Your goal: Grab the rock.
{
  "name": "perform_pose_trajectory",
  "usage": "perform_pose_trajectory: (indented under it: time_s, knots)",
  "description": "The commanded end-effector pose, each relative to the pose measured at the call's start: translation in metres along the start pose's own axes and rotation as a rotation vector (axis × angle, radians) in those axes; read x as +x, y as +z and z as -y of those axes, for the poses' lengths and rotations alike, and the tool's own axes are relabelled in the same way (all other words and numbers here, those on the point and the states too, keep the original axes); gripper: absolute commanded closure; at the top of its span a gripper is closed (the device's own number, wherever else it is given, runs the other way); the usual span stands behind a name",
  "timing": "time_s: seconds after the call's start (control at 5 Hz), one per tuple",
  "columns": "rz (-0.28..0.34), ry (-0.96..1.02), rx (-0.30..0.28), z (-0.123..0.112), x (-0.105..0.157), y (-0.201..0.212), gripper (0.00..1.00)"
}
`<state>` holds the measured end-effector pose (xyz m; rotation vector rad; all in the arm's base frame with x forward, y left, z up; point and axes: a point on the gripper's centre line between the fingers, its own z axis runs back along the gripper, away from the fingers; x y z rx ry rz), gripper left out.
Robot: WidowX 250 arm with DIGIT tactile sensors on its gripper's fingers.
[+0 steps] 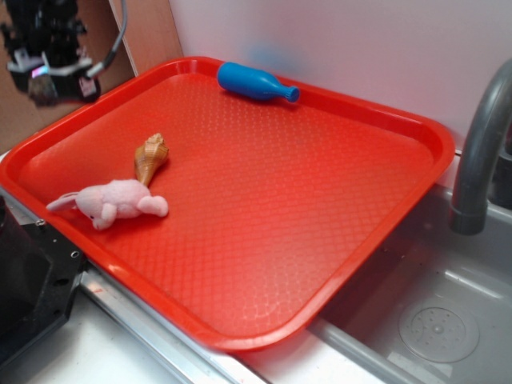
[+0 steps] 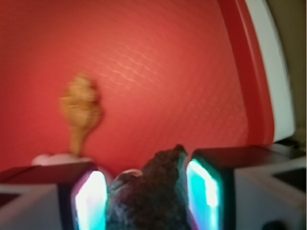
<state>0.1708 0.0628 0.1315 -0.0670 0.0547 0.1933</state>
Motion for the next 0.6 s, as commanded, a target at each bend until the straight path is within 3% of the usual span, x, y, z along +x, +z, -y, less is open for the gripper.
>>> perform_pose_trajectory:
  time_s: [0.0,0.2,0.4]
  knots:
    - [0.145,-0.178,0.083,0.068,0.064,0.061,1.0]
    - [0.184,-0.234,0.114,0.088,0.073,0.071,1.0]
    - [0.182,-0.24,0.117,0.086,0.068,0.067,1.0]
